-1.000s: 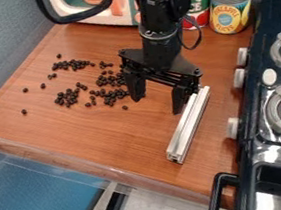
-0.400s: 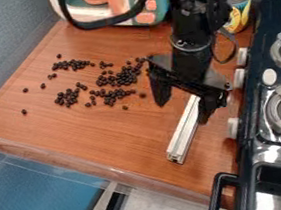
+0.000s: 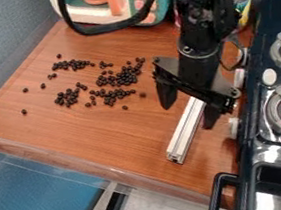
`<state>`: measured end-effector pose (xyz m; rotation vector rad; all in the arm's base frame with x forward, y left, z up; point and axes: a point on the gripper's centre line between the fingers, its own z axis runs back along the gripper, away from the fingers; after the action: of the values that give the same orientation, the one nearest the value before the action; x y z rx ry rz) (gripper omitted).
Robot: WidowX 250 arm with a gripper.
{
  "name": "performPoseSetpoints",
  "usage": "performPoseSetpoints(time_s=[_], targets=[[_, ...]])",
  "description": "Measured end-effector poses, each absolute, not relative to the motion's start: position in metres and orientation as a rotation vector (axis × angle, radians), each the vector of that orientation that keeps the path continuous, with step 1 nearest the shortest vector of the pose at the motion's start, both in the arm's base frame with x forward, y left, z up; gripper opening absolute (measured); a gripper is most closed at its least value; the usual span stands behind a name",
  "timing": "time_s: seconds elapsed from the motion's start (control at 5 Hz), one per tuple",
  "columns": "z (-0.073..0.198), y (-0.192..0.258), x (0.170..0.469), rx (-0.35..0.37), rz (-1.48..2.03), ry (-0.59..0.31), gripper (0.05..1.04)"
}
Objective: Sweep into pile
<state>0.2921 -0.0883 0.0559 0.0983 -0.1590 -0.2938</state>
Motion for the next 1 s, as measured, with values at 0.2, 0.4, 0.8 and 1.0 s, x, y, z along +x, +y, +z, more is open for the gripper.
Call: performPoseSetpoints(time_s=[0.2,0.4,0.8,1.0], targets=[[0.046,-0.075,0.297,0.085,-0.252,-0.136,1.000],[0.037,-0.072,0.302,0.082,-0.243,-0.118,0.999],[0.023,-0.067,0.306,0.056,-0.206,-0.114,0.946],[0.018,-0.068,0.303,0.018,-0.184,-0.102,0.666]])
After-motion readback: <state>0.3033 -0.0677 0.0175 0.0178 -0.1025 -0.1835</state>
